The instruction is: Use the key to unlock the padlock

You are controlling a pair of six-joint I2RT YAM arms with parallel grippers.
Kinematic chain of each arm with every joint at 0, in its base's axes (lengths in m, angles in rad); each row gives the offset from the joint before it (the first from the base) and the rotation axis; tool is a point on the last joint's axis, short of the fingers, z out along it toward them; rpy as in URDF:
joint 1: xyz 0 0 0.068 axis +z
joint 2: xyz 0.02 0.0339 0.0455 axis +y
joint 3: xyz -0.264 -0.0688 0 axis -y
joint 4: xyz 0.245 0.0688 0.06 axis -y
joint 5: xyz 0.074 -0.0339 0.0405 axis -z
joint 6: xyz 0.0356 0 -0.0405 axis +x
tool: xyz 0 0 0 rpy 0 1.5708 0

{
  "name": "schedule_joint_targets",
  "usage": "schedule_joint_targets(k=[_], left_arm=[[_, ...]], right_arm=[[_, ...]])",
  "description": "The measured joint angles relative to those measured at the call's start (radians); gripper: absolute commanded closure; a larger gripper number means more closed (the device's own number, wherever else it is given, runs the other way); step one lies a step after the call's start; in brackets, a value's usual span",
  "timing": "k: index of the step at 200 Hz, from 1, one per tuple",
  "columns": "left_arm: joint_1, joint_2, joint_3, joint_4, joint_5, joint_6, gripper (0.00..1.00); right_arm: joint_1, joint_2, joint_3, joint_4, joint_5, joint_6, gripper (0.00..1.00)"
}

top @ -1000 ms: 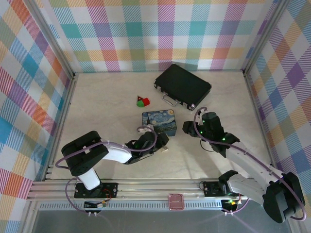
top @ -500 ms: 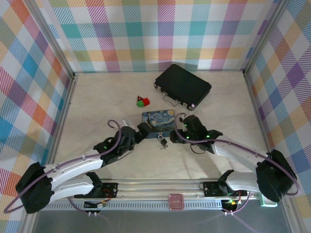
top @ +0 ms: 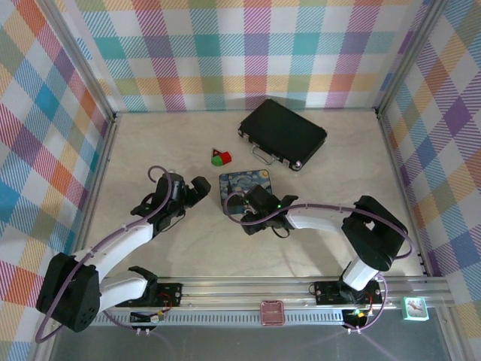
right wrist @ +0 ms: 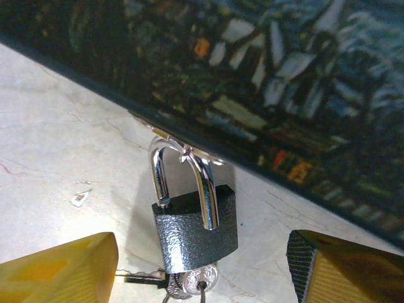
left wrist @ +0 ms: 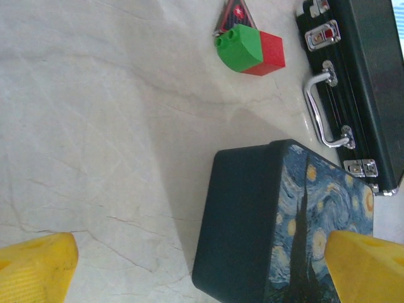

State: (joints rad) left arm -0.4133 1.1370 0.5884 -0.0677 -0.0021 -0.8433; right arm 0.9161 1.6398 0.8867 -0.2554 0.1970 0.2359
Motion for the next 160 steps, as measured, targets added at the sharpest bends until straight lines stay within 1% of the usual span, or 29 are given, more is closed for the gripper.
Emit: schedule_joint_targets(k=[39,59,96,123,128,145,160], left_arm=[[0.0,0.042,0.003,0.034,0.032,0.0,0.0],[0.0,0.048,0.003,0.056,0.039,0.0,0.0],[0.0,0.05,0.003,0.078,0.039,-0.001,0.0],[0.0,0.05,0.003,0.077,0.039,0.0,0.0],[0.0,0.05,0.003,0.077,0.039,0.0,0.0],[0.0,0.048,0.003,0.075,0.038,0.004,0.0],[0.0,0.045,0.003,0.074,0.036,0.011,0.0]], right_arm=[[0.0,0.003,-0.045,0.065,0.004,-0.058,0.33],[0.0,0.017,-0.06,0.089,0.0,-0.077,0.38],[0.0,0.028,-0.06,0.105,0.0,-0.103,0.4],[0.0,0.033,-0.061,0.12,-0.002,-0.117,0.46],[0.0,0.035,-0.061,0.124,-0.002,-0.12,0.49],[0.0,0.042,-0.06,0.142,-0.003,-0.123,0.62],[0.0,0.05,-0.055,0.154,-0.006,-0.137,0.69]])
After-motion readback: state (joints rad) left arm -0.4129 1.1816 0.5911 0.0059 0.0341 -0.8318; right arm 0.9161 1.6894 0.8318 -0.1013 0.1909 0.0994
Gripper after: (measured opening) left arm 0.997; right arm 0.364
